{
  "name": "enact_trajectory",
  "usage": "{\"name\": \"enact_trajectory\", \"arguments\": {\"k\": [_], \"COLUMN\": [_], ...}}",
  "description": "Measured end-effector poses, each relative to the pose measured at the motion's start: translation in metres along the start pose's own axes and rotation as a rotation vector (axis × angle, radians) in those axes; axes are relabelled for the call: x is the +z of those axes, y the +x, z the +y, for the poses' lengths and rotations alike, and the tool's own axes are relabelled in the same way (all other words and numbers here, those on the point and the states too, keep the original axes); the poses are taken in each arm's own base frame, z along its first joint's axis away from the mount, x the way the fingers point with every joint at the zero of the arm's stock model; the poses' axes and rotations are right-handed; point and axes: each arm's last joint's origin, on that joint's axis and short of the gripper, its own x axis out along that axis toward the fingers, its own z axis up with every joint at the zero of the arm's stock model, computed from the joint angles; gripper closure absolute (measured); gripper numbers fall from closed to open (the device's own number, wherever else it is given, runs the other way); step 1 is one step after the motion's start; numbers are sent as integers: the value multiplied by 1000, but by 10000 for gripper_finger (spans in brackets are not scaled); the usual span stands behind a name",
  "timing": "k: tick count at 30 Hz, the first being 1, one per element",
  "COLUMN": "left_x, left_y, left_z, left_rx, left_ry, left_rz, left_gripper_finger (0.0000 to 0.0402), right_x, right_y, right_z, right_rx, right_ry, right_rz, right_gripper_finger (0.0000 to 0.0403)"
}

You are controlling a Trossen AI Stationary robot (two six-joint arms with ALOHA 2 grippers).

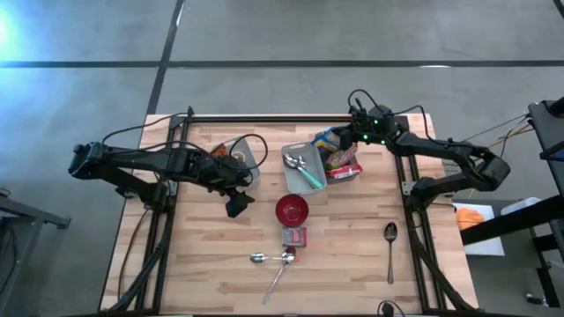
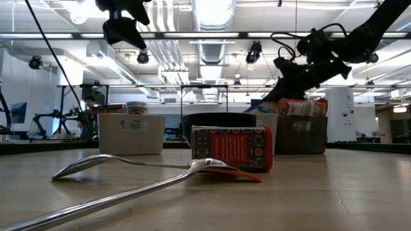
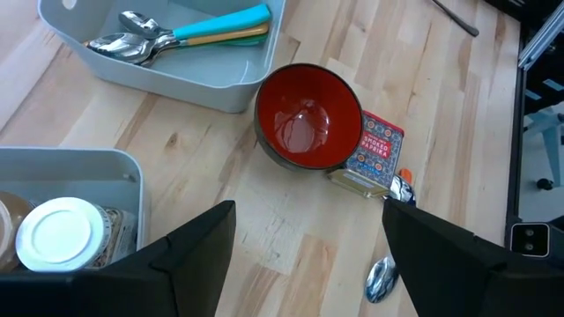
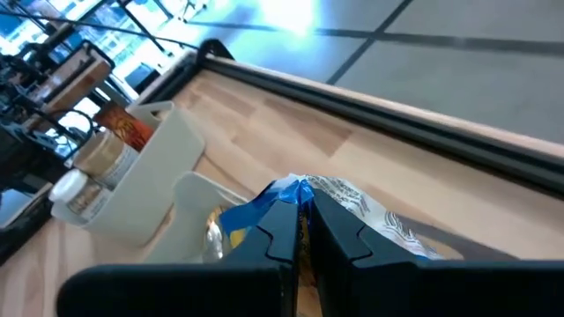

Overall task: Pick & Place Food Item
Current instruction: Put the blue noodle pack into the black bin

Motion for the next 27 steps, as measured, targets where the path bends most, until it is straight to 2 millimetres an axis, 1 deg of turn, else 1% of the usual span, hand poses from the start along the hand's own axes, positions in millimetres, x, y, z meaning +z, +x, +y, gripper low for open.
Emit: {"name": "enact_trajectory", "arguments": {"k": [9,21,27], "left_x": [0,0,0], "left_y": [0,0,0], "left_z": [0,0,0], "left_rx": [0,-2,-2], "left_ry": [0,-7,-7], "left_rz": [0,-2,-2], "left_gripper_finger": [109,109,109], "right_x": [-19,-19,-23], "right_y": [-2,-2,-3], "right_z": [-8,-11,-13], "right_rx": [-26,-97,-163], "right_ry": [50,8,-8], "right_rz": [51,28,108], "right_gripper_finger": [394,394,394]}}
